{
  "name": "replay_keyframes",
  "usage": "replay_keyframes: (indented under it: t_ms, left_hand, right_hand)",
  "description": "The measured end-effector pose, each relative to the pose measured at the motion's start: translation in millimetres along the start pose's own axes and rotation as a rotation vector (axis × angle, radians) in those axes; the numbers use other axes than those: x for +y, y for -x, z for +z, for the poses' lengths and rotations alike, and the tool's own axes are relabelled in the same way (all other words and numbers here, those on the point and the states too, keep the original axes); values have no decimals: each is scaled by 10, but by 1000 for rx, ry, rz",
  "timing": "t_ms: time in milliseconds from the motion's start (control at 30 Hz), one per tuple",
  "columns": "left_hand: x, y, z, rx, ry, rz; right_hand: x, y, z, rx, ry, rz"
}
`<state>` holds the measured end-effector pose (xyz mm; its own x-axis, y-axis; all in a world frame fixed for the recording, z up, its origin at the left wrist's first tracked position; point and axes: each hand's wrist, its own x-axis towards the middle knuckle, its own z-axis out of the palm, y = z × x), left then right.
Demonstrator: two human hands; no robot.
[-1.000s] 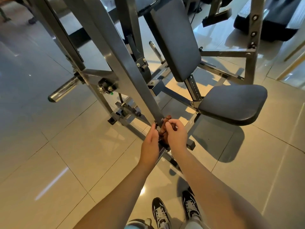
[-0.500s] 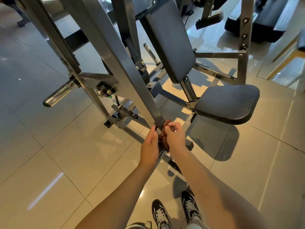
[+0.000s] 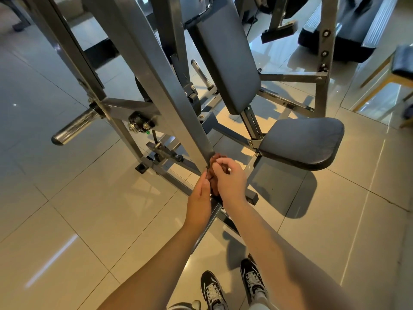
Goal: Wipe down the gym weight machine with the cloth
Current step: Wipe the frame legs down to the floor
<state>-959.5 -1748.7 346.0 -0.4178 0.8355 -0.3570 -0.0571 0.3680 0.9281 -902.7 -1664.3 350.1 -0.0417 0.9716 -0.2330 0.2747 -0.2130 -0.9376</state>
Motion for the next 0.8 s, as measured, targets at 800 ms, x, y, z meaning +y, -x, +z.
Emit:
replay_keyframes:
  t_ms: [800]
  left_hand:
    - [64,-132,-201,226,68,101]
  right_hand:
    - [-168,289,-80,-83,87,-1]
